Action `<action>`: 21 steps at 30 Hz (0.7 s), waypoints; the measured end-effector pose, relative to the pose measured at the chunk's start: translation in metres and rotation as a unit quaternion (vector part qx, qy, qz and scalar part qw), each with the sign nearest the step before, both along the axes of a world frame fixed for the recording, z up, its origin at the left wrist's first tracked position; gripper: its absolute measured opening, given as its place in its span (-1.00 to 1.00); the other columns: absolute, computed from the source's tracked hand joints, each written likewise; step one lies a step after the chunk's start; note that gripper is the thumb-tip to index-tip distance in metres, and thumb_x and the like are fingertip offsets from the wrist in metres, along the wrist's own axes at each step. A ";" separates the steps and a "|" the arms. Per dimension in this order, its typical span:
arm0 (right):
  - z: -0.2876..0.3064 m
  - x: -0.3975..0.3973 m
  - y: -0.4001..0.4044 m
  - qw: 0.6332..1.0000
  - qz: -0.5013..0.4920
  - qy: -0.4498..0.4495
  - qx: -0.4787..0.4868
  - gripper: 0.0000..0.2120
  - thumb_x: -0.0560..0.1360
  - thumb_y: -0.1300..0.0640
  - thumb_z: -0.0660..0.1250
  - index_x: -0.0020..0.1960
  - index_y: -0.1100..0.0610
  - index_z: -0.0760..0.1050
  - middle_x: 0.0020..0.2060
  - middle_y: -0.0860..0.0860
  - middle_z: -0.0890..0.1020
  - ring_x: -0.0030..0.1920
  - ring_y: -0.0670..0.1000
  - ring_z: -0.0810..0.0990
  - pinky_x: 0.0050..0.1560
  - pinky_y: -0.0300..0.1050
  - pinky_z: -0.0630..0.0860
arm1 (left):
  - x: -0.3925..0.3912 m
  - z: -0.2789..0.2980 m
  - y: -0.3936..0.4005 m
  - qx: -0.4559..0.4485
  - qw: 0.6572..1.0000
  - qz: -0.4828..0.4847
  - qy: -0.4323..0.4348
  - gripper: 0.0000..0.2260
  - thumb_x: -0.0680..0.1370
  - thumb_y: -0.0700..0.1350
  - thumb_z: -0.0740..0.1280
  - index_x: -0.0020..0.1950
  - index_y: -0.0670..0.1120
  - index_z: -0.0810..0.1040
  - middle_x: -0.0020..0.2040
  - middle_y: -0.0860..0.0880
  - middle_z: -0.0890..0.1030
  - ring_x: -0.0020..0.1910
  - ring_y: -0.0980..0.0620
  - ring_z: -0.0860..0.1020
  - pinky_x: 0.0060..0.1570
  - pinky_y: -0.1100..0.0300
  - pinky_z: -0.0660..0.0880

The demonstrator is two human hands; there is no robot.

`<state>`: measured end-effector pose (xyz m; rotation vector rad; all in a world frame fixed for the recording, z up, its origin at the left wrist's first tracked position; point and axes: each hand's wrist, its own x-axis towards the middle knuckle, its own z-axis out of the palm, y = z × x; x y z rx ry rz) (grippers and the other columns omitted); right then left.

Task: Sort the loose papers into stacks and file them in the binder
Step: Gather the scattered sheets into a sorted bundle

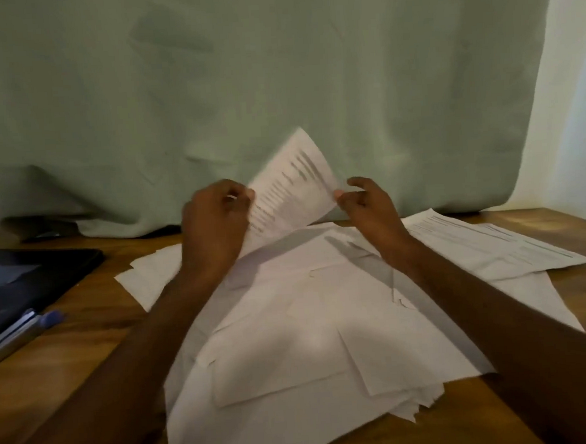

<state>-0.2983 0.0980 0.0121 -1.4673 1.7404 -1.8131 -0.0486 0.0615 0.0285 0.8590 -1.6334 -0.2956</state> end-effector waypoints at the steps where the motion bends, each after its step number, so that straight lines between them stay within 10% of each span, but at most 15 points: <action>1: 0.002 0.005 -0.002 0.998 0.019 -0.067 -0.009 -0.39 0.51 -0.23 0.43 0.45 0.00 0.41 0.16 -0.01 0.64 0.17 -0.01 0.63 0.27 0.01 0.56 | 0.005 0.007 -0.001 0.055 0.993 -0.043 0.092 -0.86 0.64 -0.07 0.37 -0.10 -0.03 0.64 -0.20 0.14 0.65 -0.29 0.29 0.59 -0.24 0.41 0.50; 6: -0.015 0.024 -0.001 0.972 0.167 -0.150 0.075 -0.21 0.33 -0.40 0.42 0.44 -0.01 0.47 0.27 -0.06 0.64 0.26 0.02 0.62 0.29 0.08 0.55 | 0.016 0.007 -0.014 0.255 0.877 -0.247 0.323 -0.86 0.66 -0.10 0.33 0.03 -0.12 0.66 -0.04 -0.05 0.75 -0.14 0.08 0.70 -0.16 0.23 0.63; 12: -0.020 0.034 0.010 0.952 0.234 -0.195 0.035 -0.67 0.51 0.11 0.47 0.25 0.15 0.63 0.11 0.07 0.73 0.12 0.12 0.71 0.13 0.04 0.65 | 0.010 0.001 -0.010 0.175 0.916 -0.166 0.320 -0.86 0.67 -0.10 0.32 0.11 -0.14 0.61 -0.04 0.02 0.72 -0.21 0.22 0.68 -0.26 0.38 0.57; 21: -0.016 0.034 0.016 0.964 0.196 -0.181 0.015 -0.79 0.60 0.10 0.38 0.20 0.13 0.65 0.06 0.06 0.74 0.08 0.09 0.72 0.11 0.03 0.64 | 0.021 0.003 -0.015 0.119 0.950 -0.096 0.273 -0.83 0.56 -0.12 0.48 0.13 -0.08 0.64 -0.01 0.12 0.70 -0.12 0.23 0.68 -0.15 0.42 0.58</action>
